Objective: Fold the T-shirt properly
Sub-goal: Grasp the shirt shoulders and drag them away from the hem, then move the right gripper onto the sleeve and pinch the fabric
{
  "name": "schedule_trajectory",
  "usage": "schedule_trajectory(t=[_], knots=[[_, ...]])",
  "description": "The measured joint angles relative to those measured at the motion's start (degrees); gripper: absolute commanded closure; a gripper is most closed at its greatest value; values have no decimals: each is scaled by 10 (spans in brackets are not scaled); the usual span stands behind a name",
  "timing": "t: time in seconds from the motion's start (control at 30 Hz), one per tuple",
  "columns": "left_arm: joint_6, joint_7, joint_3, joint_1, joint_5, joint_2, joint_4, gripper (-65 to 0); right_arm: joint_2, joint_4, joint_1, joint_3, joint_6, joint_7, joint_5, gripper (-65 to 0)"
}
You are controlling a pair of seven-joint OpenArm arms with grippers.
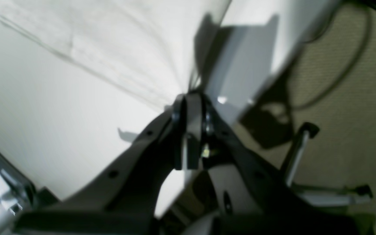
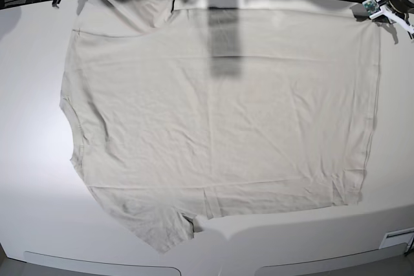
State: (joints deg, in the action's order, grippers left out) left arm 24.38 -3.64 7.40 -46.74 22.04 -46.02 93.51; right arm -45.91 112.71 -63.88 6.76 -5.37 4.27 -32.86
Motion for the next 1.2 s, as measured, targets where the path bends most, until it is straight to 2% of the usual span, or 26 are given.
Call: schedule_trajectory(t=[0.1,0.23,0.33,0.4,0.5,0.6,0.7,0.83,0.97,1.07,1.2], knots=[[1,7,60,-35,-3,0,29,0,0,21,-21,-10,9,-3,-14,0],[0,36,151,-59,-60,-5,72,0,-1,53,-19,-38,17,-2,-14,0],[-1,50,186,-66,-71,-6,87,0,-2,71,-20,-57,16,-3,-10,0],[-1,63,189,-66,-71,-6,89,0,-1,76,-18,-70,17,-3,-10,0],[0,94,190,-66,-71,-5,89,0,0,76,10,-80,15,3,45,0],[0,103,190,-57,-71,-1,89,0,5,76,48,-81,17,5,93,0],[3,103,190,-25,-74,8,85,0,23,76,85,-81,-3,5,96,0],[4,105,190,29,-132,8,68,0,34,76,129,-81,-11,6,139,0],[3,105,190,62,-132,8,42,0,44,76,163,-78,-14,5,141,0],[7,108,190,76,-131,9,22,0,55,56,193,-70,-15,1,165,0],[5,144,190,80,-132,9,0,0,71,24,243,-44,-15,-3,166,0]])
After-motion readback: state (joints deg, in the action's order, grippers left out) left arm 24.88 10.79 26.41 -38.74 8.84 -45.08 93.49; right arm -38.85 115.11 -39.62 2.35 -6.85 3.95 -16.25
